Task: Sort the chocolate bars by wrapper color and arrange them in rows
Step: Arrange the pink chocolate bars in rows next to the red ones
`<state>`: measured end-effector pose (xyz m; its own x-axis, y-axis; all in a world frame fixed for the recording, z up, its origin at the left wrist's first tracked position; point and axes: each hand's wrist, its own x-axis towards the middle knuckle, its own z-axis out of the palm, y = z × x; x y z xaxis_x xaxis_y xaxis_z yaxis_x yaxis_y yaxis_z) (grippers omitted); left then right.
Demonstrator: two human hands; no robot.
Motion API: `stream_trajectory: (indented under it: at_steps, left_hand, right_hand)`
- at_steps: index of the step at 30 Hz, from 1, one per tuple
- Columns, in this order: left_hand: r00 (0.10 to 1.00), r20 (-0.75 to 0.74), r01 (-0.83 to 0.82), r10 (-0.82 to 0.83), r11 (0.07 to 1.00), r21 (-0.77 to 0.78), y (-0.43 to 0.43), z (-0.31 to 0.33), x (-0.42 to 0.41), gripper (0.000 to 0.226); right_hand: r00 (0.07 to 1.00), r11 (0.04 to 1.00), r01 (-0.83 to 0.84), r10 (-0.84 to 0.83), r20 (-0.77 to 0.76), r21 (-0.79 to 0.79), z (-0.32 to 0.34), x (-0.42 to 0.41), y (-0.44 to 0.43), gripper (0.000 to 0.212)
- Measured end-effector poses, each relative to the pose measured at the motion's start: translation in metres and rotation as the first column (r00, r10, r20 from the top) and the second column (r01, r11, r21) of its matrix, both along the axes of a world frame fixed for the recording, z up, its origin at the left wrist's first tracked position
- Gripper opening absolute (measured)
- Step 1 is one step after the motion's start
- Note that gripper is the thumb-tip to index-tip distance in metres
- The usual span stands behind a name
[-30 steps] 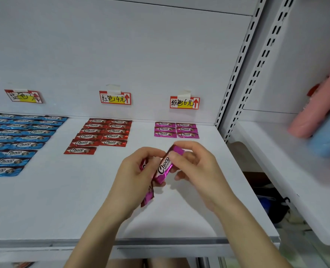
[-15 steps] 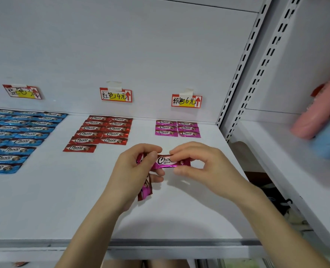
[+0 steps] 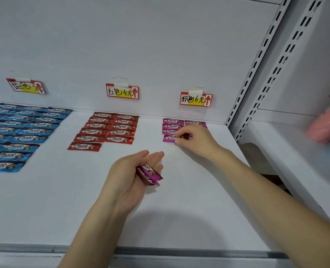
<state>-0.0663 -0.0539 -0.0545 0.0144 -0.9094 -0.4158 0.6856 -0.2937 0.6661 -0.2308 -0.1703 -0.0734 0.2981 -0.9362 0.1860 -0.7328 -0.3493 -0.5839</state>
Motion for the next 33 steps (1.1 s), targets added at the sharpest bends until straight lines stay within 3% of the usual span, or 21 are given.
stream_trajectory:
  at_steps: [14,33]
  left_hand:
    - [1.0,0.005,-0.018,0.018,0.999,0.026,-0.004,-0.006,0.003,0.019]
    - [0.999,-0.018,-0.048,0.048,0.999,0.0,-0.005,-0.007,0.002,0.022]
  right_hand:
    - [0.986,0.993,-0.089,0.076,-0.152,-0.08,-0.008,0.003,-0.014,0.014]
    - [0.986,0.989,-0.108,0.094,-0.134,-0.102,-0.008,-0.001,-0.017,0.013]
